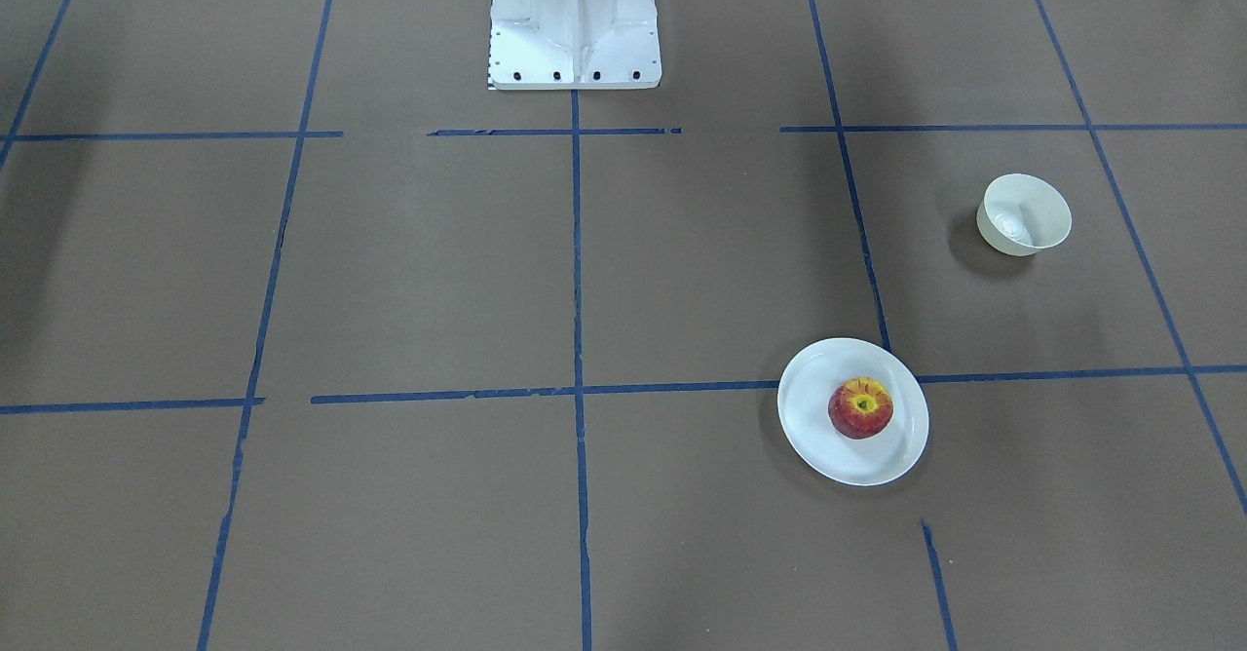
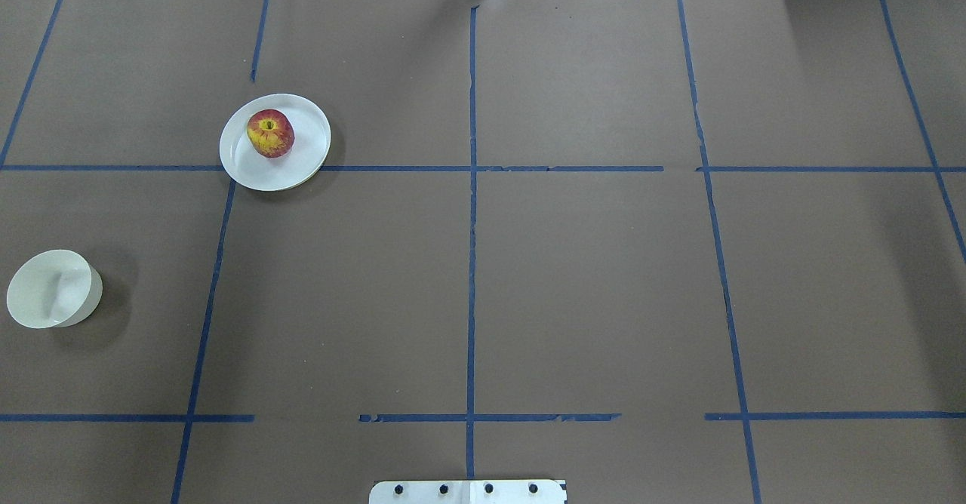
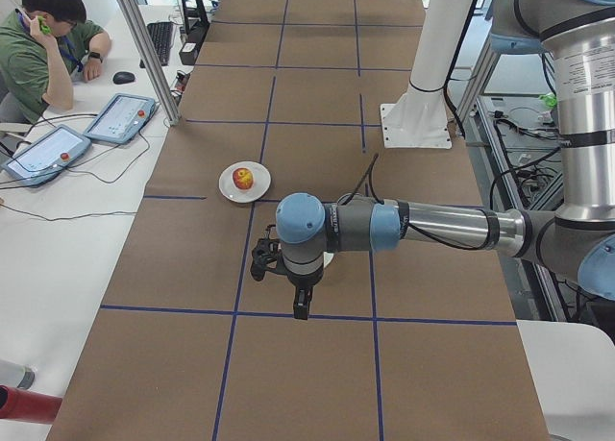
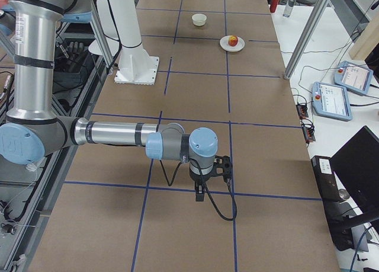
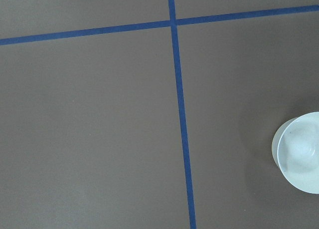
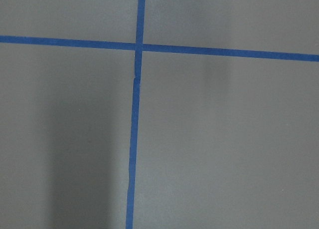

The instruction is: Move apple from plate to bowl

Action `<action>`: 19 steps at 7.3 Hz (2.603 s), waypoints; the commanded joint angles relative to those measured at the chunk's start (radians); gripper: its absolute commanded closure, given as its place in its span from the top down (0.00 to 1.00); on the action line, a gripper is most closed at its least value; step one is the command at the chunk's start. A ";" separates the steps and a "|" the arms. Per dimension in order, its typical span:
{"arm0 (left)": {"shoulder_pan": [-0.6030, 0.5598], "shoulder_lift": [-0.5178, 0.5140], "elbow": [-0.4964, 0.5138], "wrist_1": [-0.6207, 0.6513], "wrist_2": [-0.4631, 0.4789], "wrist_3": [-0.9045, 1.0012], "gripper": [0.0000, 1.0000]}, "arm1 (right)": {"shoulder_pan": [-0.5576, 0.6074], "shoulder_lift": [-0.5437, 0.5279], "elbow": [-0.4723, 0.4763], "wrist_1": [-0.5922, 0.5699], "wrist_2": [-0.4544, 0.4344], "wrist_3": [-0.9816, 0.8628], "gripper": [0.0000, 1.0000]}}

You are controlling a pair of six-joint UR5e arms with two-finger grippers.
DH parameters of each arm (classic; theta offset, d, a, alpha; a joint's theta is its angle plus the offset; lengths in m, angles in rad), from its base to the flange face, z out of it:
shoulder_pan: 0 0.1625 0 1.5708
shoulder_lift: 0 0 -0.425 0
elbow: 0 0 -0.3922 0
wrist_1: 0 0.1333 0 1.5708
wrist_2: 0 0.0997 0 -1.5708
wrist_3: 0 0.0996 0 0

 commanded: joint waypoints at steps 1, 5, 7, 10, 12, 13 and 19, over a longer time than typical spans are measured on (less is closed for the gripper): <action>0.000 -0.002 -0.003 -0.002 0.000 0.000 1.00 | 0.000 0.000 0.000 0.000 0.000 0.000 1.00; 0.008 -0.134 0.023 -0.078 0.003 -0.014 1.00 | 0.000 0.000 0.000 0.000 0.000 0.000 1.00; 0.107 -0.276 0.038 -0.083 0.015 -0.183 1.00 | 0.000 0.000 0.000 0.000 0.000 0.000 1.00; 0.342 -0.503 0.112 -0.086 0.101 -0.562 1.00 | 0.000 0.000 0.000 0.000 0.000 0.000 1.00; 0.509 -0.671 0.240 -0.165 0.101 -0.816 1.00 | 0.000 0.000 0.000 0.000 0.000 0.000 1.00; 0.534 -0.668 0.288 -0.328 0.110 -0.931 1.00 | 0.000 0.000 0.000 0.000 0.000 0.000 1.00; 0.721 -0.795 0.521 -0.426 0.327 -1.189 1.00 | 0.000 0.000 0.000 0.000 0.000 0.000 1.00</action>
